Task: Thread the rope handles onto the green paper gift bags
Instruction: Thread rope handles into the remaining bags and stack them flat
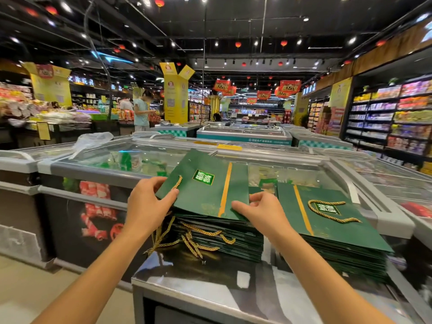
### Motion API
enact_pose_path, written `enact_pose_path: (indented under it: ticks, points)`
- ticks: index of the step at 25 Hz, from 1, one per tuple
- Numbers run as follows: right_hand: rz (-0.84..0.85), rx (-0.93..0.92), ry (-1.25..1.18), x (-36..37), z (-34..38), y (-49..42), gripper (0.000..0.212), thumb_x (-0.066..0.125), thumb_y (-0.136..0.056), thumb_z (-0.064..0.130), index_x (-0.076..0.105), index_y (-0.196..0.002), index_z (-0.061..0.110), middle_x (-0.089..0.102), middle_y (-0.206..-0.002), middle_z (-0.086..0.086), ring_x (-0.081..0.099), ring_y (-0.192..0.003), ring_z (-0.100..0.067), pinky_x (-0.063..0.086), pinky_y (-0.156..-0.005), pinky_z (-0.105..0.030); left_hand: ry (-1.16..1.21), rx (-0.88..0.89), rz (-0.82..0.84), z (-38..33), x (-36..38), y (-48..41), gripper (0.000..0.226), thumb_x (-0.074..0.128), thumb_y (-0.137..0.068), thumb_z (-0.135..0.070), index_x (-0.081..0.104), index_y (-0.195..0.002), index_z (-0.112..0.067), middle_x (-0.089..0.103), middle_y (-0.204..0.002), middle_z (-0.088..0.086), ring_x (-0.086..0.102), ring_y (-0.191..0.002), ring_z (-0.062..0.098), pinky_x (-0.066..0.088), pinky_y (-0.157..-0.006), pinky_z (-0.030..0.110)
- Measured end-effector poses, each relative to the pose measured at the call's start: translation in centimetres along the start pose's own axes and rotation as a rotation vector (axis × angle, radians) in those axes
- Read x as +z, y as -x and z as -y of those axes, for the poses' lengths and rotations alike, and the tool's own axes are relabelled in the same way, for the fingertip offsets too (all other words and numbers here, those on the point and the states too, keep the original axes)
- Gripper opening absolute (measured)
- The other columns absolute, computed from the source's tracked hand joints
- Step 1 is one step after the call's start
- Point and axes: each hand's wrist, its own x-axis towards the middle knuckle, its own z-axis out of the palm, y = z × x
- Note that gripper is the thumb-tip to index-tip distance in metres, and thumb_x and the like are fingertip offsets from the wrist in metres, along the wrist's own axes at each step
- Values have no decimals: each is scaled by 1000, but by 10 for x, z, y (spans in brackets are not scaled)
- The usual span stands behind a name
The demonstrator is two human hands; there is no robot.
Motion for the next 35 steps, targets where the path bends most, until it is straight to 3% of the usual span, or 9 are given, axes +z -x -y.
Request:
enact_pose_path:
  ticks: [2, 4, 8, 12, 16, 20, 23, 26, 35]
  points:
    - [-8, 11, -191, -13, -1, 10, 53, 82, -83, 35, 51, -120, 12, 70, -99, -6, 71, -85, -16, 59, -83, -40, 60, 3, 7, -9, 1, 11, 39, 75, -87, -36, 68, -123, -22, 67, -115, -2, 63, -102, 12, 55, -93, 43]
    - [-28, 17, -356, -30, -5, 21, 47, 78, -88, 21, 47, -122, 15, 73, -106, -7, 75, -80, -14, 59, -63, -27, 159, 8, 59, -22, 5, 26, 39, 75, -88, -38, 67, -124, -26, 67, -116, -6, 65, -103, 9, 56, -92, 40]
    - [-140, -19, -416, -75, -27, 53, 37, 73, -91, 8, 49, -118, 16, 70, -98, 2, 72, -66, -2, 50, -47, -19, 358, -40, 212, -51, 19, 60, 37, 75, -89, -31, 64, -124, -32, 67, -116, -6, 71, -89, 19, 61, -83, 42]
    - [-219, 6, -374, -117, -66, 94, 38, 74, -90, 9, 52, -118, 19, 77, -94, 2, 74, -74, -8, 51, -55, -26, 506, -104, 389, -79, 44, 102, 35, 71, -92, -13, 62, -122, -29, 65, -113, -1, 74, -72, 22, 62, -64, 37]
    - [-304, 39, -336, -143, -106, 131, 36, 72, -90, 2, 52, -118, 13, 76, -89, 1, 74, -75, -6, 51, -54, -14, 524, -100, 548, -89, 76, 134, 37, 68, -93, -9, 60, -117, -36, 64, -112, 1, 73, -72, 21, 55, -55, 30]
    - [-320, 67, -228, -151, -136, 143, 47, 74, -90, 10, 50, -129, 19, 72, -111, -2, 72, -91, -3, 58, -71, -18, 451, -86, 611, -88, 101, 152, 43, 69, -93, -12, 59, -132, -26, 65, -113, -2, 74, -76, 16, 58, -62, 28]
    - [-290, 27, -22, -148, -147, 145, 60, 79, -86, 31, 48, -137, 37, 62, -129, 8, 62, -112, -4, 51, -93, -29, 402, -53, 656, -84, 106, 156, 48, 71, -92, -17, 58, -138, -24, 65, -113, -5, 71, -79, 8, 54, -68, 22]
    - [-300, 22, 18, -138, -151, 147, 56, 80, -84, 34, 56, -135, 34, 58, -133, 11, 53, -125, -10, 44, -106, -35, 344, -3, 679, -78, 100, 152, 54, 76, -88, -22, 56, -138, -30, 65, -114, -8, 69, -88, 8, 57, -77, 24]
    - [-315, 45, 50, -133, -149, 149, 56, 81, -84, 31, 58, -135, 29, 61, -128, 11, 58, -112, -7, 44, -96, -28, 184, 80, 584, -22, 27, 117, 44, 80, -83, -13, 67, -122, -31, 72, -104, -7, 69, -96, 5, 57, -88, 26]
